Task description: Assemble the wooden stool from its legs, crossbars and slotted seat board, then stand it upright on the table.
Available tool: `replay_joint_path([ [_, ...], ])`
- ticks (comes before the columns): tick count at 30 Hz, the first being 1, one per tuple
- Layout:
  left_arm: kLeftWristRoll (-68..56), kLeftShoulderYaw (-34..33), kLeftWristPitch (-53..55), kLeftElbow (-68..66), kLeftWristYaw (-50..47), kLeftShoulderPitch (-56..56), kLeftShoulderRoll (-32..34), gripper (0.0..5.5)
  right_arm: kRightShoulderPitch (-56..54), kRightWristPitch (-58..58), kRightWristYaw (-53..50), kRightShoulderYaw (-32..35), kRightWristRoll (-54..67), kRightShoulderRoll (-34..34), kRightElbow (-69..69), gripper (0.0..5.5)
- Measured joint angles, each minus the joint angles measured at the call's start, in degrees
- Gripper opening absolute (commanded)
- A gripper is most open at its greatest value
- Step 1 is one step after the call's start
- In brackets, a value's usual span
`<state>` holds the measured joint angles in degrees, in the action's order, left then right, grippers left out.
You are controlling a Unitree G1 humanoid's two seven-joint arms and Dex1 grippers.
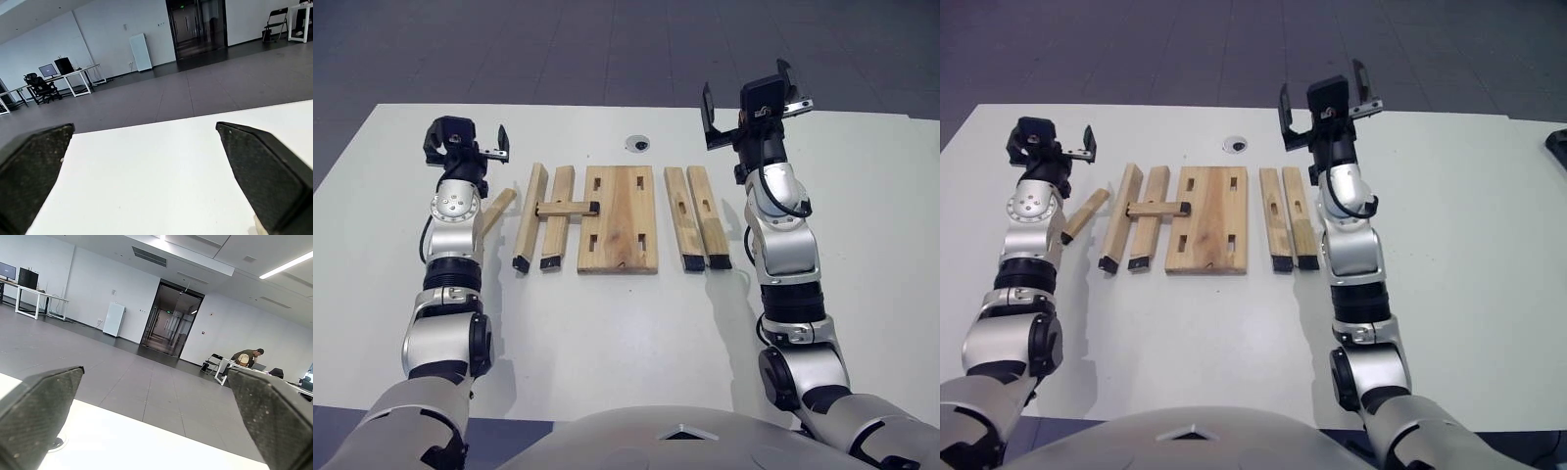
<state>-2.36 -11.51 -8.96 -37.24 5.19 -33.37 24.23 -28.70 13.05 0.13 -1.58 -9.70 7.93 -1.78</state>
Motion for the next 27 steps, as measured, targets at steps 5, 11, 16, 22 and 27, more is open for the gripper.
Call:
replay_joint_path([
  [5,1.61,3.33,5.43,20.97,8.22,10.27,4.23,5.38,0.27,0.03,-0.05,-0.12,-0.03,0.02,-0.51,5.4],
  [11,8.91,6.96,18.33,34.93,12.36,23.84,8.83,5.38,1.95,0.49,-0.65,0.03,-0.18,0.06,-2.15,5.4],
  [16,12.14,10.54,21.98,36.01,12.5,24.19,8.44,5.38,2.27,0.59,-0.79,-0.2,-0.3,-0.12,-2.23,5.4],
  [22,12.7,12.07,23.34,35.93,12.05,20.06,6.5,5.38,2.27,0.58,-0.83,-0.92,-0.37,-0.52,-2.22,5.4],
  [27,14.6,13.27,24.06,32.87,11.45,19.93,6.28,5.38,2.28,0.57,-0.84,-1.29,-0.36,-0.93,-2.21,5.4],
])
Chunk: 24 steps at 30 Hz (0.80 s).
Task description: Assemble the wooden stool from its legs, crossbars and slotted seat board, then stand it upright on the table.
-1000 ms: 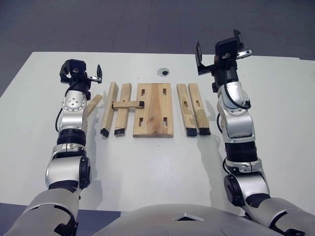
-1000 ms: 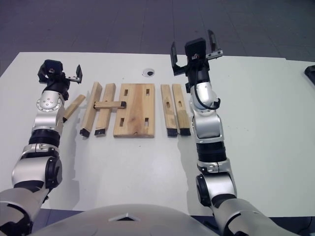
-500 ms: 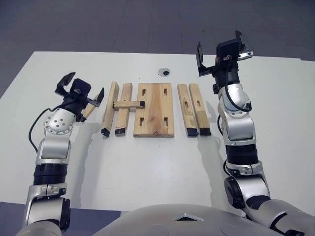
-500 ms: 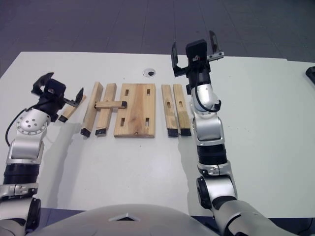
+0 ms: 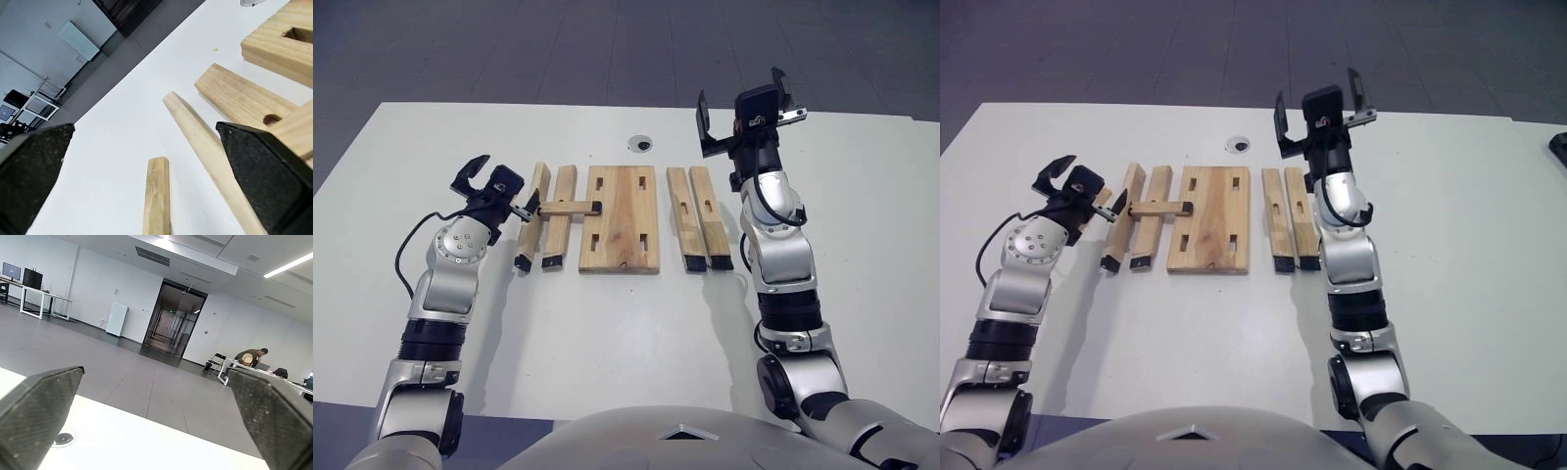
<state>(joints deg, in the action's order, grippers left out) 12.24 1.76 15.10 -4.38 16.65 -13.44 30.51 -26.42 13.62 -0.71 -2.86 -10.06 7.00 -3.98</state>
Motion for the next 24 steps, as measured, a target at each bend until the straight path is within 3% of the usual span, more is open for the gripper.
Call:
replay_joint_path([
  [11,1.13,-0.65,0.54,-10.54,-2.35,-1.87,-0.25,5.38,0.01,-0.03,-0.35,-0.02,0.0,-0.5,0.01,5.4],
  [24,-0.02,-4.52,0.4,-11.01,-6.66,-1.85,-0.41,5.38,0.36,-0.03,-0.46,0.0,0.0,-0.55,-0.01,5.4],
])
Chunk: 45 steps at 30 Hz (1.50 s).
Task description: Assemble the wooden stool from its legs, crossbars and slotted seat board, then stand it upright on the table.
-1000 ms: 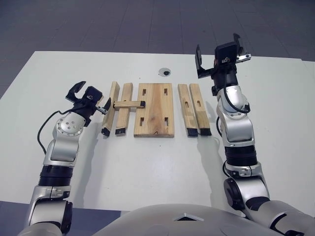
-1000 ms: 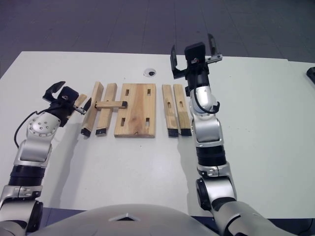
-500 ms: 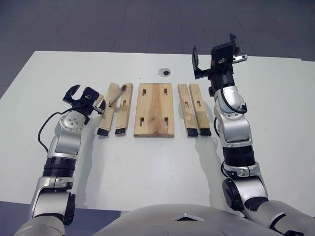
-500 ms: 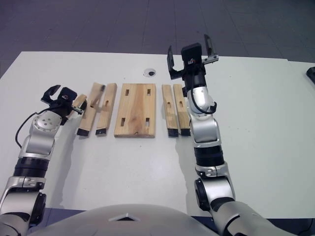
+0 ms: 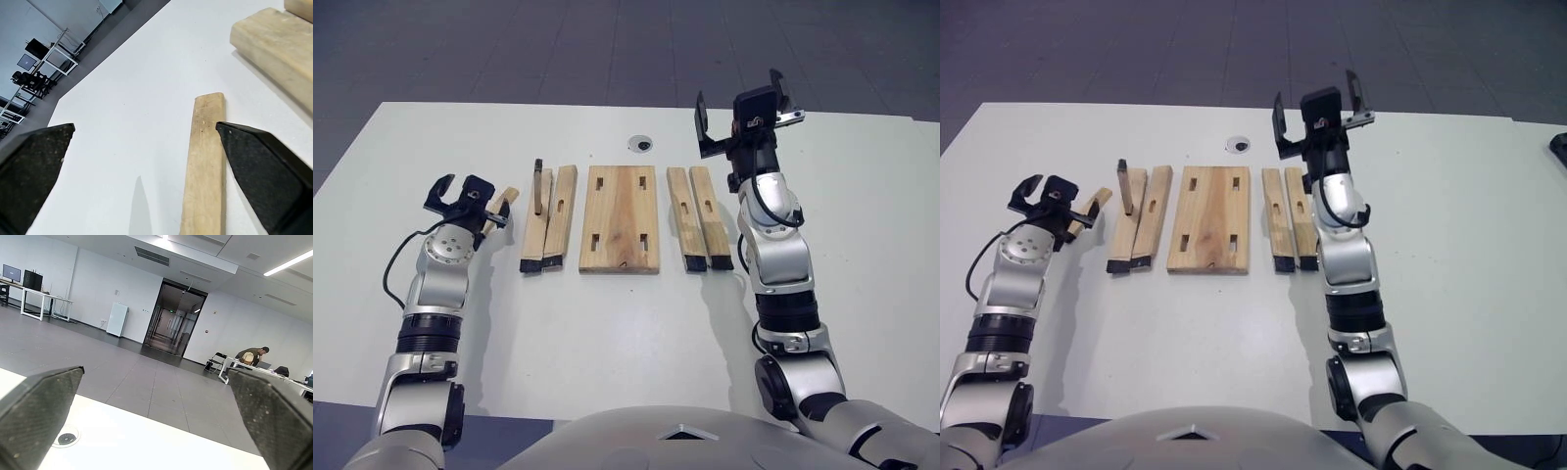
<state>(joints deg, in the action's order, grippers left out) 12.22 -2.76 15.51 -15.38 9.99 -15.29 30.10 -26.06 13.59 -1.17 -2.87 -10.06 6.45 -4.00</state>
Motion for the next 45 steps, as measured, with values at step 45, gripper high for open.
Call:
replay_joint_path([
  [45,-1.36,-0.12,-4.33,2.35,-5.96,-3.74,-4.05,5.38,-0.01,-0.15,0.11,-0.09,0.01,-0.01,0.63,5.4],
])
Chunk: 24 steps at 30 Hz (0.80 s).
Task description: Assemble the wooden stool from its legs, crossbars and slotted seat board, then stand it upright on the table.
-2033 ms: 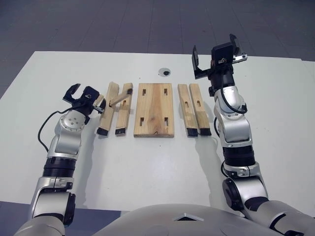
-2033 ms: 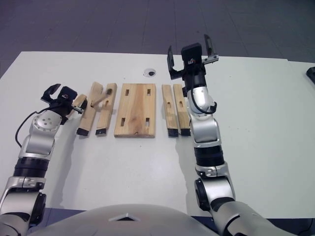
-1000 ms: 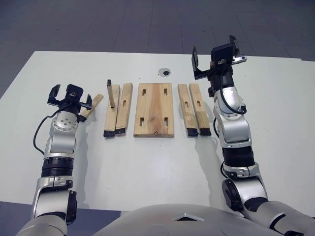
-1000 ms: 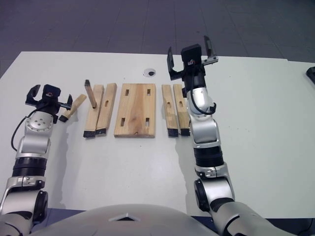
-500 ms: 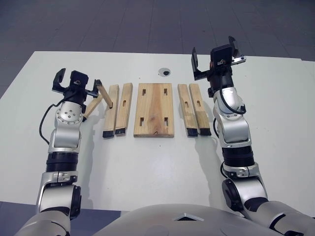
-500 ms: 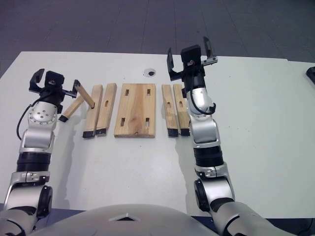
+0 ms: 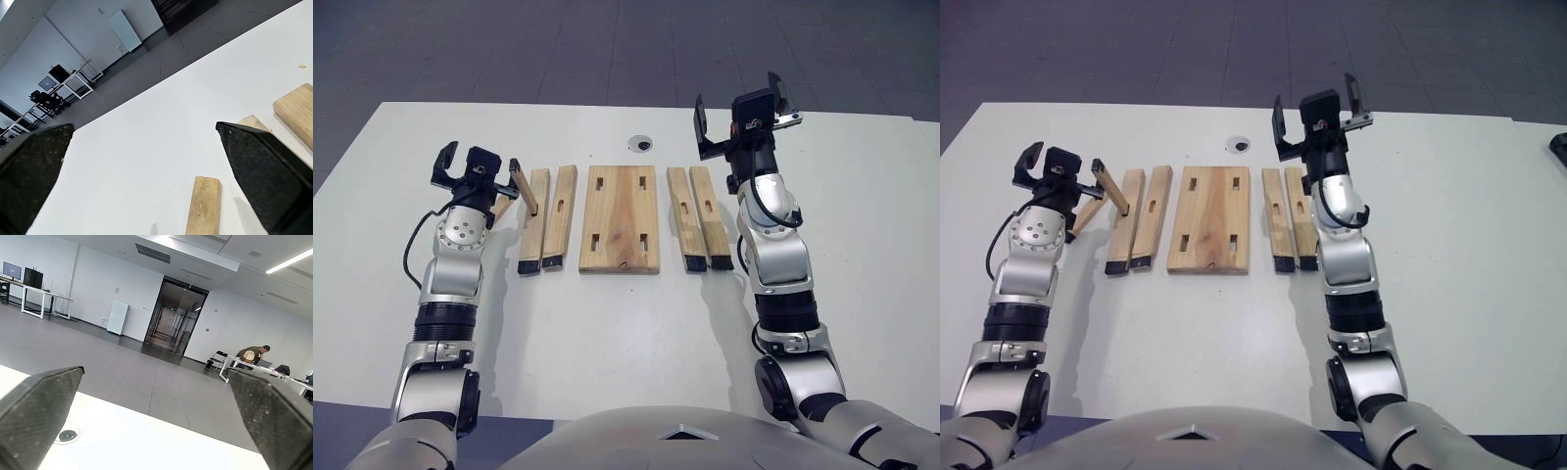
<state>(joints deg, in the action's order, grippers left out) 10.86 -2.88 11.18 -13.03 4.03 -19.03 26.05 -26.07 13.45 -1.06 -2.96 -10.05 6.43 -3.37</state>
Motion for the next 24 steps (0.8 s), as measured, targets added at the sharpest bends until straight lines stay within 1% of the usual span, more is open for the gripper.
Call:
replay_joint_path([
  [11,0.56,-1.45,-0.12,-2.24,-1.83,-1.39,0.47,5.38,0.0,0.0,0.13,-0.04,0.0,-0.1,0.0,5.4],
  [15,0.6,-3.01,0.28,-2.51,-2.95,-1.91,0.87,5.38,0.0,-0.01,0.1,-0.1,-0.01,-0.3,0.0,5.4],
  [18,0.3,-5.07,2.21,-1.99,-5.15,-2.89,0.74,5.38,0.0,0.0,0.11,-0.09,0.21,-0.76,0.0,5.4],
  [20,-1.04,-7.97,3.97,0.82,-7.42,-4.04,0.0,5.38,0.0,0.02,0.14,-0.01,0.37,-1.05,0.0,5.4],
  [22,-2.61,-9.95,4.77,3.67,-8.55,-6.47,-0.62,5.38,0.0,0.03,0.18,-0.02,0.38,-1.17,-0.02,5.4],
  [24,-6.67,-12.62,5.12,6.08,-8.99,-10.5,-2.14,5.38,0.0,0.04,0.2,-0.04,0.36,-1.16,-0.02,5.4],
])
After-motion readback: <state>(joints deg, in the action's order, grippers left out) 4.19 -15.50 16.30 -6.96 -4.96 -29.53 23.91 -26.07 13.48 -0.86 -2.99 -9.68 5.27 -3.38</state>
